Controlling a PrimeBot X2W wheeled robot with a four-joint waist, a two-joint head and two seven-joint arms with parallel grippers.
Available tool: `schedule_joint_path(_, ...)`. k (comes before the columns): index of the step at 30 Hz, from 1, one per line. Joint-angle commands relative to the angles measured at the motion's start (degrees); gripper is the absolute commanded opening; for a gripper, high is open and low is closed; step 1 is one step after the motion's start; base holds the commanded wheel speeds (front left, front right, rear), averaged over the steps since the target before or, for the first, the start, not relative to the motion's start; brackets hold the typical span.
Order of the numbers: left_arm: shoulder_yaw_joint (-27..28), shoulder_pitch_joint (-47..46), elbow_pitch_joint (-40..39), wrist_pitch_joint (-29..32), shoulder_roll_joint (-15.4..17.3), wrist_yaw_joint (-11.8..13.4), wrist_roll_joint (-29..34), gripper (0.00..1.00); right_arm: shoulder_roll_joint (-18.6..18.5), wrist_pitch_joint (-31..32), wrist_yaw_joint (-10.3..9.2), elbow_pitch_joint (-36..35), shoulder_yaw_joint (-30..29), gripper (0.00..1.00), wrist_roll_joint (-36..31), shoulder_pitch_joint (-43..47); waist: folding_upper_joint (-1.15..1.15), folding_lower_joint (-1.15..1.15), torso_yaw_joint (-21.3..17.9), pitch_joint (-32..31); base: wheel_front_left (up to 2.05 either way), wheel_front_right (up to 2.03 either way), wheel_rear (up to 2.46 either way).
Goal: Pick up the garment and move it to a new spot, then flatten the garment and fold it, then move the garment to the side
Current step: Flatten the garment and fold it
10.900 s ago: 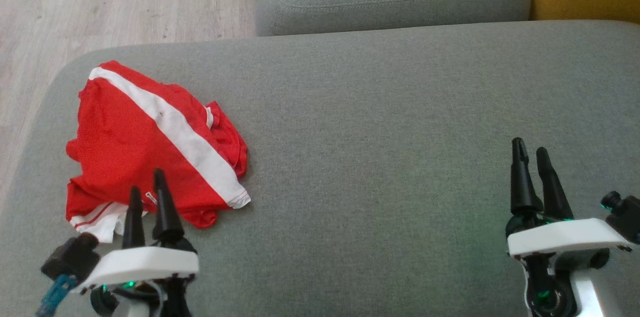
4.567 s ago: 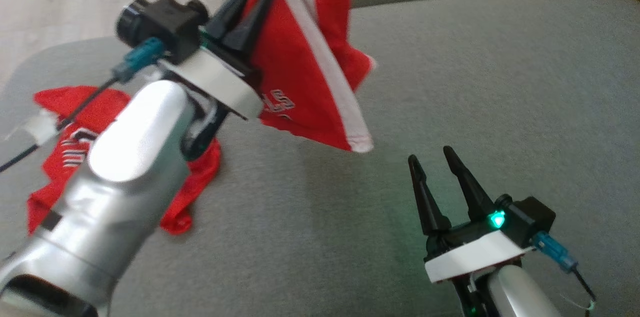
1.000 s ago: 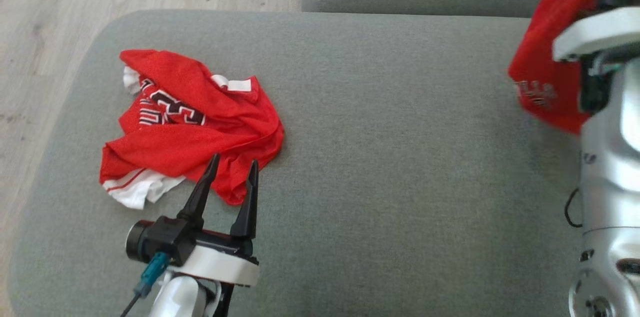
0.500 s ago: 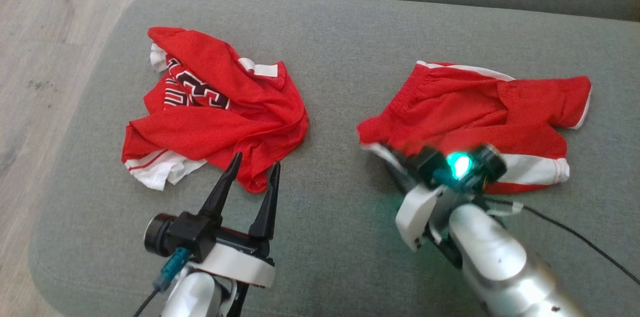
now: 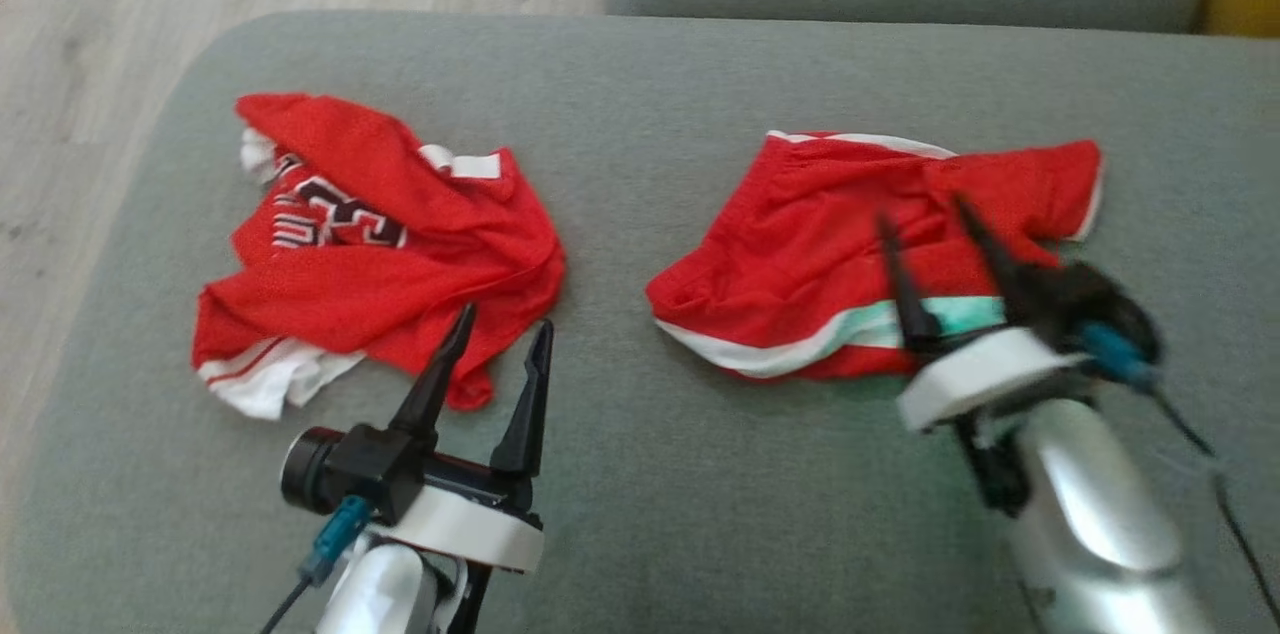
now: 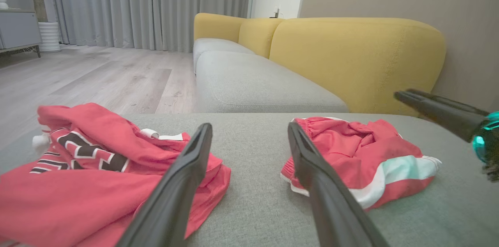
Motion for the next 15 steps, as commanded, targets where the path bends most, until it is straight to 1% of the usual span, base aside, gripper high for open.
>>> schedule_joint_path(1,1.99,-1.53,-2.13,-0.37,-0.02,0.18,0.22,1.0,0.63,-0.6,-0.04,-2.18,0.3,1.0,-0.06,0.09,0.0,0.0,-1.27,-0.25,0.0,0.0,0.0)
schedule_joint_path(3,2.3,-1.35,-2.42,-0.37,-0.02,0.2,0.21,1.0,0.63,-0.62,-0.04,-4.79,-3.89,1.0,0.02,2.79,0.0,0.0,-2.59,-0.34,0.0,0.0,0.0)
schedule_joint_path(6,2.75,-1.04,-2.57,-0.37,-0.03,0.25,0.28,1.0,0.64,-0.63,-0.04,-6.33,-7.42,1.0,0.52,6.62,0.0,0.0,-4.5,-0.27,0.0,0.0,0.0)
schedule_joint_path(11,2.7,-1.04,-2.58,-0.37,-0.03,0.15,0.42,1.0,0.64,-0.63,-0.04,-6.52,-8.8,1.0,1.9,10.2,0.0,0.0,-6.54,0.73,0.0,0.0,0.0)
schedule_joint_path(15,2.59,-1.75,-2.82,-0.37,-0.03,0.05,0.59,1.0,0.64,-0.64,-0.04,-7.34,-9.63,1.0,1.9,9.99,0.0,0.0,-7.01,2.42,0.0,0.0,0.0)
